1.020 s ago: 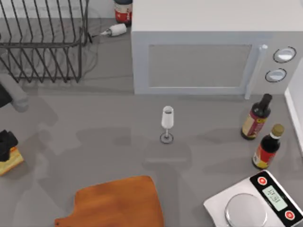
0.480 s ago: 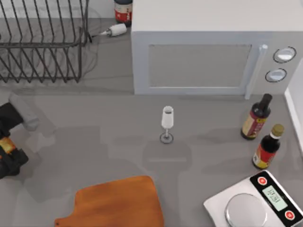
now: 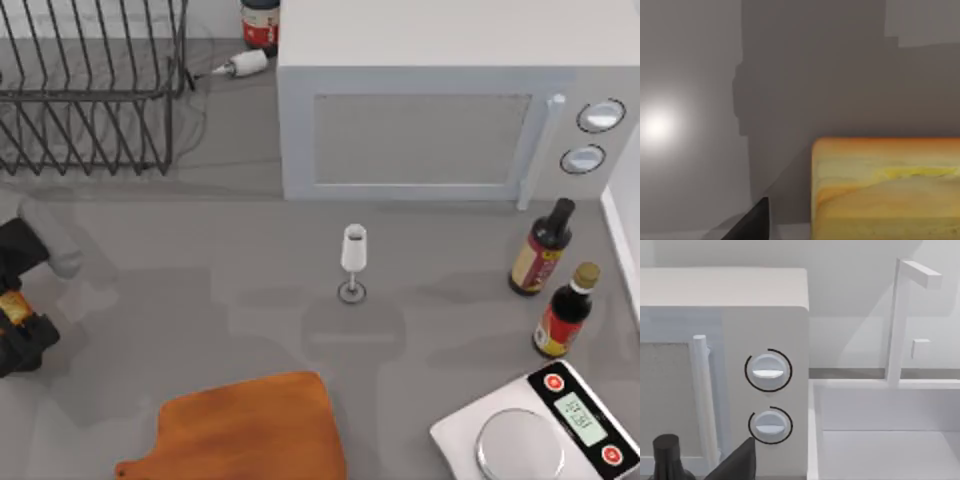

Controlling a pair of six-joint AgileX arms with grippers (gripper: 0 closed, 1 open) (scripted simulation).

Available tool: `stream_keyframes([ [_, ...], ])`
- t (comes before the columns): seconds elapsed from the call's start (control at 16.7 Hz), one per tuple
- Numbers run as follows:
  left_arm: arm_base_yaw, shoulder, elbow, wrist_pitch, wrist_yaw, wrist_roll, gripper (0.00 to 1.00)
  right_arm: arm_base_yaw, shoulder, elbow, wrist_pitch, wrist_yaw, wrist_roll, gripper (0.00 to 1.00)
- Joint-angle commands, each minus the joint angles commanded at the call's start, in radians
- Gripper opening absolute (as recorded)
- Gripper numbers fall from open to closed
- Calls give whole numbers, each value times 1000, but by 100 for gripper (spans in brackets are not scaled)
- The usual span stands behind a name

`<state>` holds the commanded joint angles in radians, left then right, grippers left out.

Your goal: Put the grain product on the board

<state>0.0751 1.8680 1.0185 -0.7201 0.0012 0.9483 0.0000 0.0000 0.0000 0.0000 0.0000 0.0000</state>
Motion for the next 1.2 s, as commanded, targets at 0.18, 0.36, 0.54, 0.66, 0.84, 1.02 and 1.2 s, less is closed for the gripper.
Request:
stream_keyframes([
  [0.18, 0, 0, 0, 0, 0, 0, 40, 0, 0, 0, 0, 0, 0, 100],
  [0.36, 0, 0, 0, 0, 0, 0, 17, 0, 0, 0, 0, 0, 0, 100],
  [0.54, 0, 0, 0, 0, 0, 0, 0, 0, 0, 0, 0, 0, 0, 100],
  [0.66, 0, 0, 0, 0, 0, 0, 0, 0, 0, 0, 0, 0, 0, 100],
  [0.84, 0, 0, 0, 0, 0, 0, 0, 0, 0, 0, 0, 0, 0, 100],
  [1.02, -3, -15, 3, -14, 7, -5, 0, 0, 0, 0, 0, 0, 0, 100],
  [1.2, -3, -27, 36, -54, 8, -3, 0, 0, 0, 0, 0, 0, 0, 100],
])
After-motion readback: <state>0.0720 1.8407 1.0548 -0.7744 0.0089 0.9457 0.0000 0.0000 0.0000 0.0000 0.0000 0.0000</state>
